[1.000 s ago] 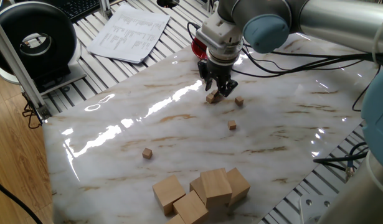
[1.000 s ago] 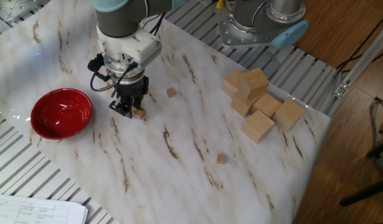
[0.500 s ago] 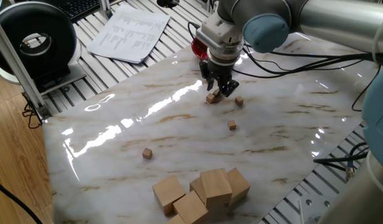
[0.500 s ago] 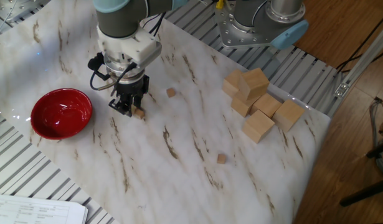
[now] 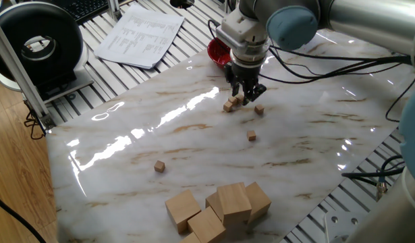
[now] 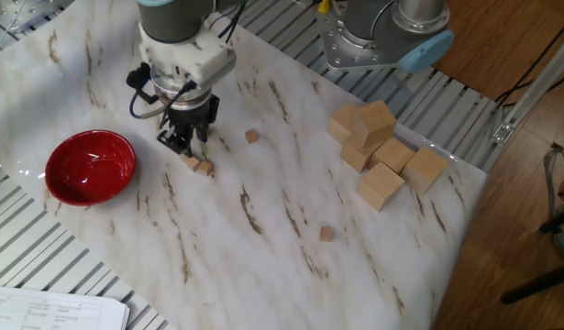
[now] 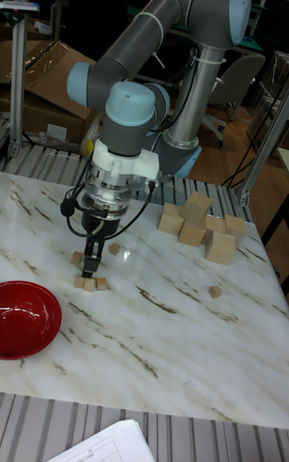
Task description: Stack the blocks into a pyramid shape
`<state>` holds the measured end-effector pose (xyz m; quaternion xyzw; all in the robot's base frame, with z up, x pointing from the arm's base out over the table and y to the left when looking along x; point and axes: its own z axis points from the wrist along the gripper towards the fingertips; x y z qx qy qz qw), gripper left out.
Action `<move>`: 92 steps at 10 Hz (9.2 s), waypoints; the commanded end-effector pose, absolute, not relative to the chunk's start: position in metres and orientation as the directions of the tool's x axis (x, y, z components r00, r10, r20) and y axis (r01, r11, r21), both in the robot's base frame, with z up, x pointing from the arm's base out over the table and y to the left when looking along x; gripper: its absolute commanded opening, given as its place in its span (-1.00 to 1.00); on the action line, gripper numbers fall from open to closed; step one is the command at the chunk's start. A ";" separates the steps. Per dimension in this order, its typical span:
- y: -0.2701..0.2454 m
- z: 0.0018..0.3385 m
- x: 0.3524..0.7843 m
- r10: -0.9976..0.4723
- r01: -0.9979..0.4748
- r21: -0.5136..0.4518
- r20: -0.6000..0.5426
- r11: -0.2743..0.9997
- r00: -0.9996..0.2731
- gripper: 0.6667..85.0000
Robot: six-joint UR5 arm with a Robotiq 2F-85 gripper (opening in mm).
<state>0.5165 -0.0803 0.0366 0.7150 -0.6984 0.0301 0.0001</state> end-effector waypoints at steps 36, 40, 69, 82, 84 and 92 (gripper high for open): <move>0.016 0.031 0.559 -0.984 -0.977 -0.124 -0.057 0.173 -0.167 -0.99; 0.014 0.033 0.541 -0.998 -0.996 -0.060 0.008 -0.062 0.062 -0.91; -0.028 0.017 0.536 -0.986 -0.986 -0.024 0.020 -0.168 0.167 -0.11; -0.031 0.017 0.527 -0.984 -0.985 -0.004 0.026 -0.175 0.175 -0.08; -0.035 0.016 0.527 -0.982 -0.983 -0.003 0.031 -0.184 0.184 -0.09; -0.036 0.014 0.537 -0.983 -0.982 -0.042 0.032 -0.183 0.182 -0.36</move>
